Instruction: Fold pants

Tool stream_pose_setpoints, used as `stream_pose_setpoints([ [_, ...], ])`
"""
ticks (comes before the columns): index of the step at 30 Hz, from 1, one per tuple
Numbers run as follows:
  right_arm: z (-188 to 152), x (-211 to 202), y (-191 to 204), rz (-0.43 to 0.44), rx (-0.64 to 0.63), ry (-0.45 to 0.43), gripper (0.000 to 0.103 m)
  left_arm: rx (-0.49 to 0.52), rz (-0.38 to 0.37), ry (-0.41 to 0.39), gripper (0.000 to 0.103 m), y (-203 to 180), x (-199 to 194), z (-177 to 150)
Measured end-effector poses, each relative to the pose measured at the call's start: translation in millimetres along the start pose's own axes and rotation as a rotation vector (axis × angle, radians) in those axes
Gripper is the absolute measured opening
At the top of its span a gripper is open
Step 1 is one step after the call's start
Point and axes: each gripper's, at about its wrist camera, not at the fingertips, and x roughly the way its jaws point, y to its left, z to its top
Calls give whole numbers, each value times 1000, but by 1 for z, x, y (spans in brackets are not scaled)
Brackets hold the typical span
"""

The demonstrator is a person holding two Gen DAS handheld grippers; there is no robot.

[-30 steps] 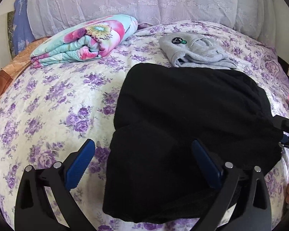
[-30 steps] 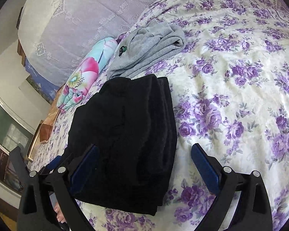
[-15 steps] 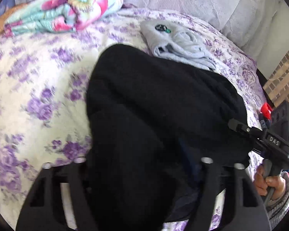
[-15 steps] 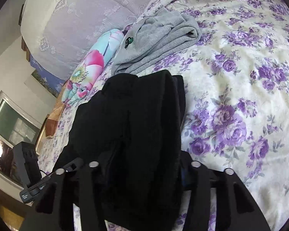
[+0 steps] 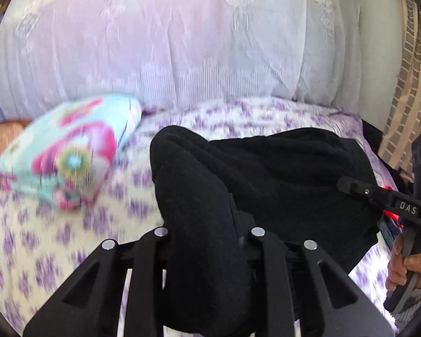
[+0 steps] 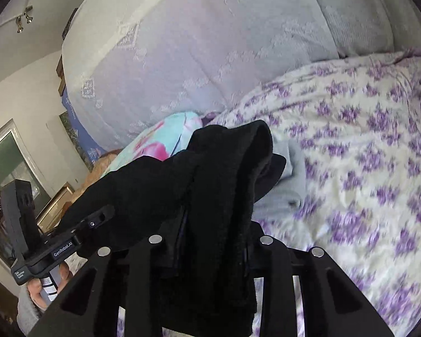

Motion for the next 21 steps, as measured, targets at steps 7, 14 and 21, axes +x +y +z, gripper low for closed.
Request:
stream_pose_setpoints([
  [7, 56, 96, -27, -135, -110, -35, 33, -7, 118, 48, 33, 10, 108, 57],
  [14, -4, 172, -95, -282, -69, -9, 91, -43, 332, 227, 70, 49, 216, -10],
  [21, 2, 92, -52, -244, -70, -245, 91, 53, 448, 72, 79, 36, 151, -2],
])
